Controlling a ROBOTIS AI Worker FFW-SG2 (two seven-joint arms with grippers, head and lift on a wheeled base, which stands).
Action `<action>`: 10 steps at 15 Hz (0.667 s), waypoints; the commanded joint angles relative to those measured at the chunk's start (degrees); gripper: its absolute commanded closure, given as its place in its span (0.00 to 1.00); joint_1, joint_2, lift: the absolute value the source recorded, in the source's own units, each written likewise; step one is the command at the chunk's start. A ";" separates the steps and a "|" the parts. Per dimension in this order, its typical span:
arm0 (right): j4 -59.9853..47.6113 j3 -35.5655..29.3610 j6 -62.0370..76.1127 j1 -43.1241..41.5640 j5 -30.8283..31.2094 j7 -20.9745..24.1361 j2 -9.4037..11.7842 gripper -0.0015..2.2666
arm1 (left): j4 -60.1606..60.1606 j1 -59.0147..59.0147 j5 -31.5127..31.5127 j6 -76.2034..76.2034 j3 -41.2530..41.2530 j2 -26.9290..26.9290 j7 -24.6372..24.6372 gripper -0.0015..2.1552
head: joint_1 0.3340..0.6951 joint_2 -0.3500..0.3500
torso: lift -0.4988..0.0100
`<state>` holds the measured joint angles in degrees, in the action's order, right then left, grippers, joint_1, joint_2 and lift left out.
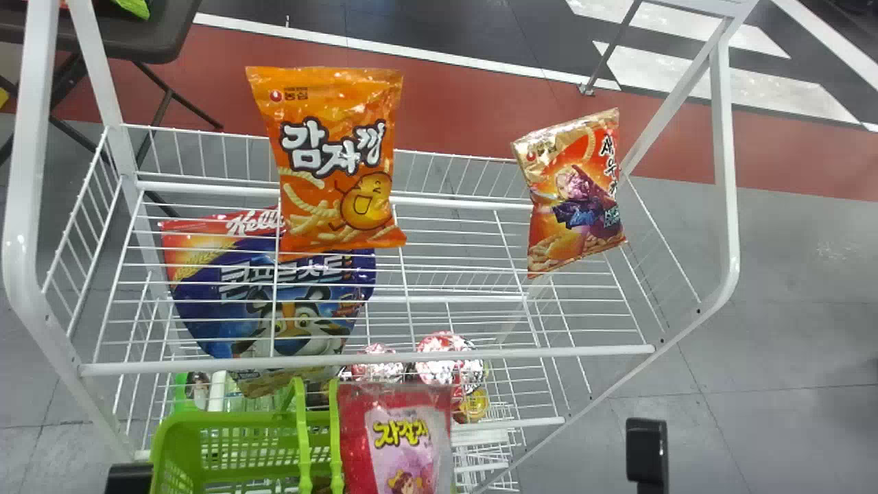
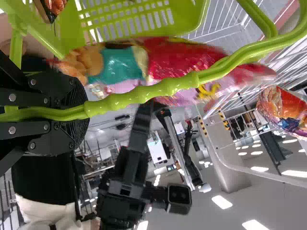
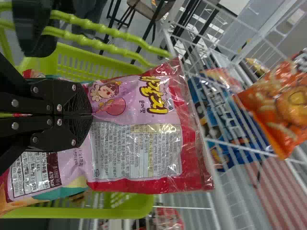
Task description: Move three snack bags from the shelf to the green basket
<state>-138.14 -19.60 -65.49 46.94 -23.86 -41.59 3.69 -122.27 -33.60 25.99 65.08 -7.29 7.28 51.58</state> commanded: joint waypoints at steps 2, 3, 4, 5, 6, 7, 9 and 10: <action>4.28 2.02 0.84 -0.98 1.09 -0.07 0.26 0.99 | 0.19 0.12 0.11 -0.43 0.00 0.10 0.10 0.81 | 1.00 0.00 | 0.89; 4.81 3.07 0.84 -1.51 2.06 0.02 0.26 0.99 | 0.19 0.12 0.11 -0.43 0.00 0.10 0.10 0.81 | 1.00 0.00 | 0.89; 5.69 4.48 0.49 -2.30 3.12 0.19 0.53 0.99 | 0.10 0.12 0.11 -0.43 0.00 0.10 0.19 0.81 | 1.00 0.00 | 0.89; 6.65 6.24 0.14 -3.00 4.26 0.28 0.97 0.99 | 0.10 0.12 0.11 -0.43 0.00 0.10 0.19 0.81 | 1.00 0.00 | 0.89; 7.71 7.73 1.37 -3.44 5.14 0.28 1.23 0.99 | 0.10 0.03 0.11 -0.43 0.09 0.02 0.10 0.81 | 1.00 0.00 | 0.89; 8.76 9.05 1.19 -4.32 5.49 0.37 1.58 0.99 | 0.02 -0.06 0.11 -0.43 0.09 0.02 0.10 0.81 | 1.00 0.00 | 0.89; 10.26 10.55 6.47 -4.76 5.49 0.72 1.76 0.99 | -0.16 -0.15 0.11 -0.43 0.09 0.02 -0.07 0.81 | 1.00 0.00 | 0.89; 10.96 10.19 9.45 -4.76 4.08 0.81 1.67 0.99 | -0.25 -0.24 0.11 -0.43 0.09 0.02 -0.07 0.81 | 1.00 0.00 | 0.89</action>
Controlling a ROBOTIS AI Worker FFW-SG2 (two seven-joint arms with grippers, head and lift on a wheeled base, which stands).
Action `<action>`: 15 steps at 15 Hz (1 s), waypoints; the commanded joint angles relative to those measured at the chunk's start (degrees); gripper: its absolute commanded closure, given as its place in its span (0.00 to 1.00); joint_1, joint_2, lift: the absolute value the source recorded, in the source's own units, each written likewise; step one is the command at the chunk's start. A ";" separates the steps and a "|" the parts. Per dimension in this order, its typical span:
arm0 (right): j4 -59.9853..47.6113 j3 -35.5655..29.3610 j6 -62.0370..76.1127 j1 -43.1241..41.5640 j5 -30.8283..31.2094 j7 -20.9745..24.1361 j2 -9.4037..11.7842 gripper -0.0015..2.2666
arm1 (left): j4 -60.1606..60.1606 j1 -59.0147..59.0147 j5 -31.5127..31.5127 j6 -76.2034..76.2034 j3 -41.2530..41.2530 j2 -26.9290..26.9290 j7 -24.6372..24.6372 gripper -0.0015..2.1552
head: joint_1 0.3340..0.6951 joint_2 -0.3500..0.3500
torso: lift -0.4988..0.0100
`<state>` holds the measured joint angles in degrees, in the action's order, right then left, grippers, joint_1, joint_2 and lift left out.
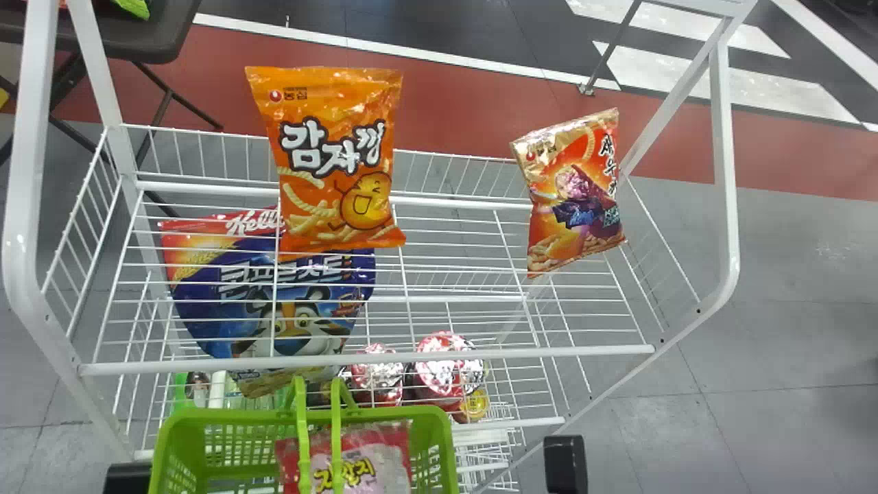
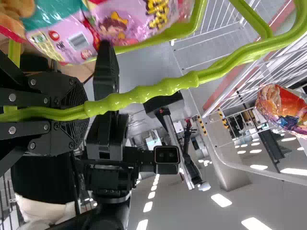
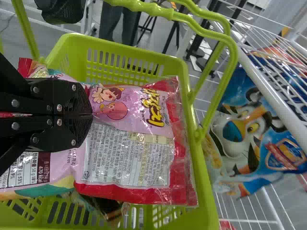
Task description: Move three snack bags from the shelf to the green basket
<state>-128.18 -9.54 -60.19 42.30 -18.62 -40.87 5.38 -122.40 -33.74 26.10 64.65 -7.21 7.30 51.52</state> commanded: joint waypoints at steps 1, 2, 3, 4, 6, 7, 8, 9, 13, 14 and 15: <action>1.61 -0.83 5.91 -0.11 -4.05 -0.18 -0.10 0.99 | -0.12 -0.10 -0.09 0.00 0.00 0.00 -0.01 0.81 | 1.00 0.00 | 0.89; 1.70 -0.83 5.73 -0.11 -4.23 -0.18 -0.10 0.97 | -0.12 -0.10 -0.09 0.00 -0.09 -0.09 -0.01 0.81 | 1.00 0.00 | 0.89; 2.49 -0.66 2.39 -1.08 -4.23 -0.26 -0.01 0.72 | -0.12 -0.10 -0.09 0.00 -0.09 -0.09 -0.10 0.81 | 1.00 0.00 | 0.89; 3.28 -0.57 -1.65 -2.05 -3.96 -1.67 0.16 0.23 | -0.12 -0.10 -0.09 0.00 -0.18 0.00 -0.01 0.81 | 1.00 0.00 | 0.89; 2.23 -0.74 -0.42 -1.43 -1.77 -1.06 -0.01 0.00 | -0.12 -0.01 -0.09 0.00 -0.18 0.00 -0.10 0.81 | 1.00 0.00 | 0.89; 0.65 -1.09 1.69 -0.47 0.08 0.53 -0.01 0.00 | -0.12 -0.01 -0.09 0.00 -0.18 0.00 -0.01 0.81 | 1.00 0.00 | 0.89; -0.32 -2.06 3.10 0.06 0.69 1.23 -0.01 0.02 | -0.12 -0.10 -0.09 0.00 -0.09 0.00 -0.01 0.81 | 1.00 0.00 | 0.89; -1.37 -3.47 4.33 0.41 0.87 2.02 -0.10 0.03 | -0.12 -0.10 0.00 0.00 -0.09 0.08 -0.01 0.81 | 1.00 0.00 | 0.89; -7.17 -6.81 16.81 2.96 0.43 2.11 -1.33 0.03 | -0.47 -0.27 -0.09 0.00 -0.35 0.00 -0.10 0.81 | 1.00 0.00 | 0.89; -7.70 -7.25 24.54 3.84 -0.45 2.11 -1.68 0.03 | -0.56 -0.27 -0.09 0.00 -0.35 0.00 -0.10 0.81 | 1.00 0.00 | 0.89; -7.88 -7.69 34.56 4.54 -0.80 2.28 -2.39 0.03 | -0.73 -0.36 -0.18 0.00 -0.35 0.00 -0.19 0.81 | 1.00 0.00 | 0.89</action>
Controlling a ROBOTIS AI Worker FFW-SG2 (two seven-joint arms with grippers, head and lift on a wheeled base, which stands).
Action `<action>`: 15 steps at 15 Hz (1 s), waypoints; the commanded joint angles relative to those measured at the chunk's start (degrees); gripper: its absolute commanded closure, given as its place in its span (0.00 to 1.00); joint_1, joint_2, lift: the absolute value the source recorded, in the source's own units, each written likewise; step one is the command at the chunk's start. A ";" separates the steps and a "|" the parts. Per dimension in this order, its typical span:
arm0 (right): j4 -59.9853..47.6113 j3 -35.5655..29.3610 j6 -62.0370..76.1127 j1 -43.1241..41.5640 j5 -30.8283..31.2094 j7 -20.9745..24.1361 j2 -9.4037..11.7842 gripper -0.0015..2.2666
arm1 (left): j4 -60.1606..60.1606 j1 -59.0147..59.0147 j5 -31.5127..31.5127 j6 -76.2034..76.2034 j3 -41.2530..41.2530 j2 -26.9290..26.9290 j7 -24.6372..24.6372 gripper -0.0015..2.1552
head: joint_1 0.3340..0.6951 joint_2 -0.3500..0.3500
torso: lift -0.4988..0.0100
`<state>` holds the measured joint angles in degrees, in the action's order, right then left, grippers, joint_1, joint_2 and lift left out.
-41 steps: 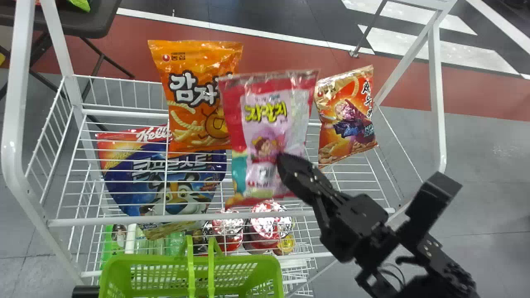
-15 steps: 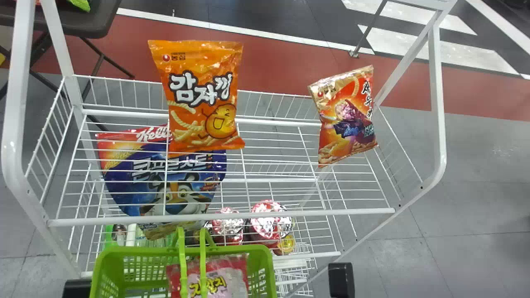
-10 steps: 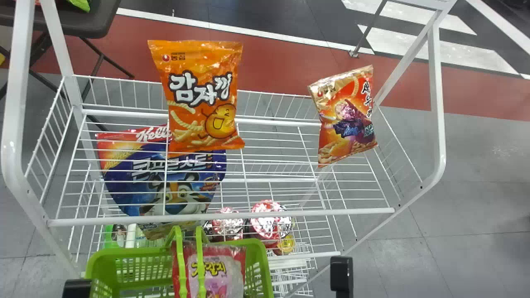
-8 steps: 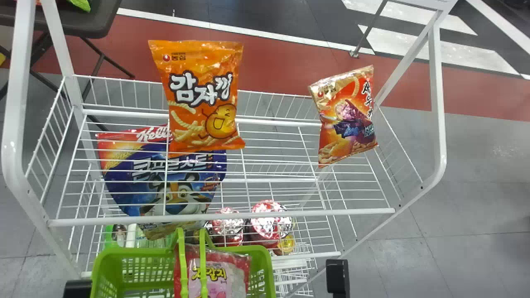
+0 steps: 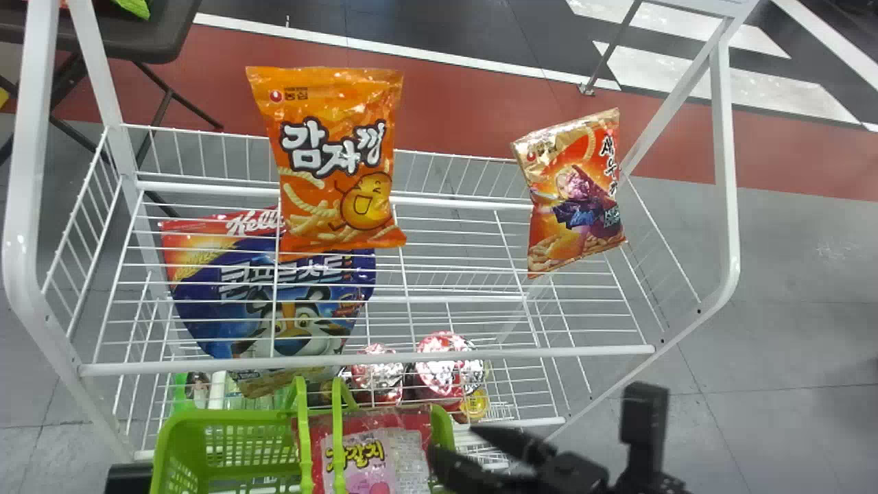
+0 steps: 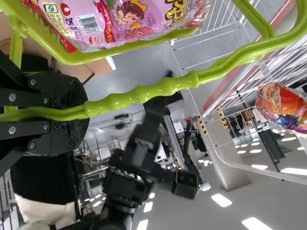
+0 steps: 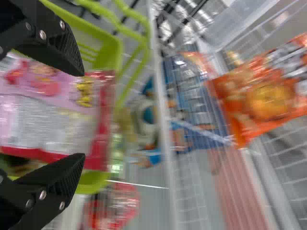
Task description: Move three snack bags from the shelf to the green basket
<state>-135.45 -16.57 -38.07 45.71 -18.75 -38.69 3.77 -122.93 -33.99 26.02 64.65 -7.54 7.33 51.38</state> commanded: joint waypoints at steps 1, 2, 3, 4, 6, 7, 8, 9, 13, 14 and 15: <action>-0.34 -0.92 20.88 1.31 -0.68 1.16 -1.13 0.03 | -0.46 -0.46 -0.27 0.00 -0.11 -0.03 -0.05 0.81 | 1.00 0.00 | 0.89; 0.10 -1.01 26.16 1.31 -0.68 3.27 -1.13 0.03 | -0.64 -0.63 -0.36 0.00 -0.11 -0.03 -0.05 0.81 | 1.00 0.00 | 0.89; 0.45 -1.10 28.27 0.43 -0.59 6.26 -1.04 0.03 | -0.90 -0.99 -0.45 0.00 -0.11 -0.03 0.04 0.81 | 1.00 0.00 | 0.89; 0.98 -1.36 28.27 -1.59 0.11 8.02 -0.95 0.03 | -0.90 -0.99 -0.54 0.00 -0.29 -0.03 -0.05 0.81 | 1.00 0.00 | 0.89; 2.91 -1.36 28.44 -6.25 2.93 12.32 -0.95 0.03 | -0.90 -1.07 -0.54 0.00 -0.46 -0.03 -0.05 0.81 | 1.00 0.00 | 0.89; 4.23 -1.36 28.44 -9.06 5.04 13.99 -1.04 0.03 | -0.90 -1.07 -0.62 0.00 -0.64 -0.03 -0.05 0.81 | 1.00 0.00 | 0.89; 5.46 -1.36 27.74 -11.79 7.14 15.66 -1.04 0.03 | -0.90 -1.07 -0.71 0.00 -0.73 -0.03 -0.05 0.81 | 1.00 0.00 | 0.89; 7.66 -1.36 26.68 -15.30 8.99 16.54 -1.04 0.03 | -0.90 -1.07 -0.71 0.00 -0.64 -0.03 -0.05 0.81 | 1.00 0.00 | 0.89; 17.15 -5.14 22.47 -26.73 10.84 17.77 -1.13 0.03 | -0.29 -0.81 -0.71 0.00 -0.64 0.23 -0.14 0.81 | 1.00 0.00 | 0.89; 19.61 -6.02 22.11 -29.10 11.01 17.77 -1.13 0.03 | -0.20 -0.72 -0.62 0.00 -0.64 0.15 -0.14 0.81 | 1.00 0.00 | 0.89; 22.42 -6.64 21.76 -31.74 12.07 17.69 -0.87 0.03 | -0.11 -0.63 -0.62 0.00 -0.46 0.23 -0.23 0.81 | 1.00 0.00 | 0.89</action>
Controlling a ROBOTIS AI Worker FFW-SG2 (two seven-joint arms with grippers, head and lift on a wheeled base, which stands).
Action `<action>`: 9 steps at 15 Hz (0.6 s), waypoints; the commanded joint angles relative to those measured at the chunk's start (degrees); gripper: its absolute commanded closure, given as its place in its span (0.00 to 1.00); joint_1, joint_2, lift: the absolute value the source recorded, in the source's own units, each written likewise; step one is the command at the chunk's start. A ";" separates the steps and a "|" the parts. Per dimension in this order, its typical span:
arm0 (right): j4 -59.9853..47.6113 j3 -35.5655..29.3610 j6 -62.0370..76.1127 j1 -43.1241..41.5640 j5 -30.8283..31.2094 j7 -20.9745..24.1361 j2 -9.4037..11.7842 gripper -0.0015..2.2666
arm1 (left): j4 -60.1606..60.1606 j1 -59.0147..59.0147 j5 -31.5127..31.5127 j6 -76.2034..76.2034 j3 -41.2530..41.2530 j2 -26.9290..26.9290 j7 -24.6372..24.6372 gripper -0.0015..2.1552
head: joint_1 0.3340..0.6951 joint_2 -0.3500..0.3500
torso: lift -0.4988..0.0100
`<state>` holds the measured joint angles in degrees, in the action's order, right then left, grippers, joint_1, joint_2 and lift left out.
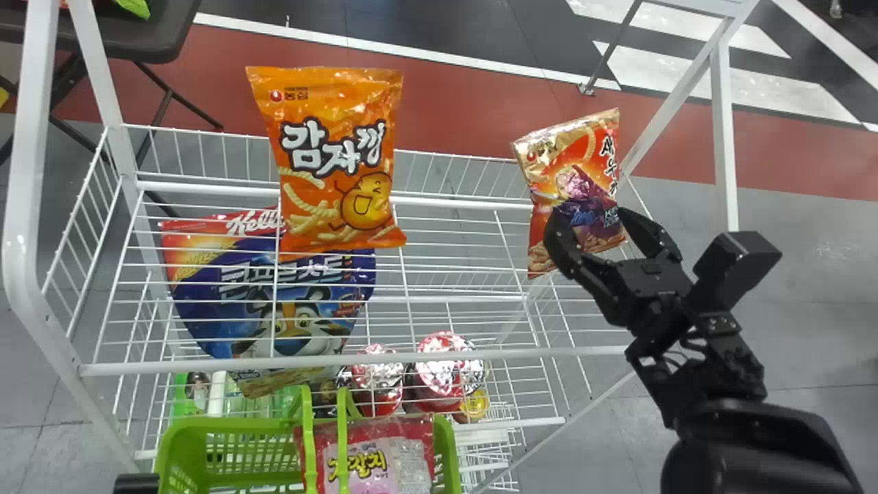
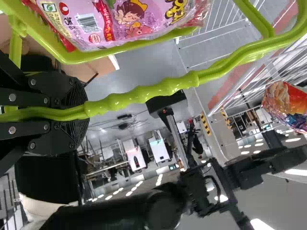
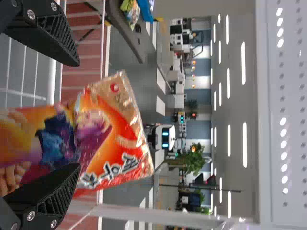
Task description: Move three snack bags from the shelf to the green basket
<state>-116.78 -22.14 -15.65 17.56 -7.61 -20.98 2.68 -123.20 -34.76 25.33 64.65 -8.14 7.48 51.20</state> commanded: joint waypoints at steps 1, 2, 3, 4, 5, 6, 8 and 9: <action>6.39 -1.77 -1.01 -6.14 1.54 -0.82 0.66 0.03 | 0.24 0.22 0.07 0.00 0.23 0.07 -0.14 0.81 | 1.00 0.00 | 0.89; 8.15 -2.29 -1.37 -7.81 1.72 -1.26 0.92 0.03 | 0.24 0.22 0.07 0.00 0.32 -0.01 -0.14 0.81 | 1.00 0.00 | 0.89; 9.82 -2.38 -2.07 -9.30 1.72 -1.96 1.63 0.03 | 0.33 0.22 0.07 0.00 0.32 -0.10 -0.23 0.81 | 1.00 0.00 | 0.89; 11.05 -2.47 -2.42 -10.36 1.63 -3.02 1.98 0.03 | 0.24 0.22 0.07 0.00 0.40 -0.01 -0.23 0.81 | 1.00 0.00 | 0.89; 12.37 -2.47 -3.48 -11.67 1.54 -5.21 2.42 0.06 | 0.24 0.22 0.07 0.00 0.49 -0.10 -0.23 0.81 | 1.00 0.00 | 0.89; 13.42 -2.73 -5.06 -12.82 1.63 -7.15 2.42 0.10 | 0.33 0.30 0.07 0.00 0.67 -0.01 -0.31 0.81 | 1.00 0.00 | 0.89; 13.95 -2.73 -7.17 -13.43 1.63 -9.52 2.51 0.50 | 0.42 0.48 0.07 0.00 0.67 -0.10 -0.40 0.81 | 1.00 0.00 | 0.89; 13.42 -2.73 -8.75 -13.08 1.63 -9.96 2.33 0.86 | 0.59 0.66 0.07 0.18 0.67 -0.10 -0.58 0.81 | 1.00 0.00 | 0.89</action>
<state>-103.04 -24.87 -22.39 4.37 -5.98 -30.69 5.10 -122.78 -34.32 25.40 64.71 -7.48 7.39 50.73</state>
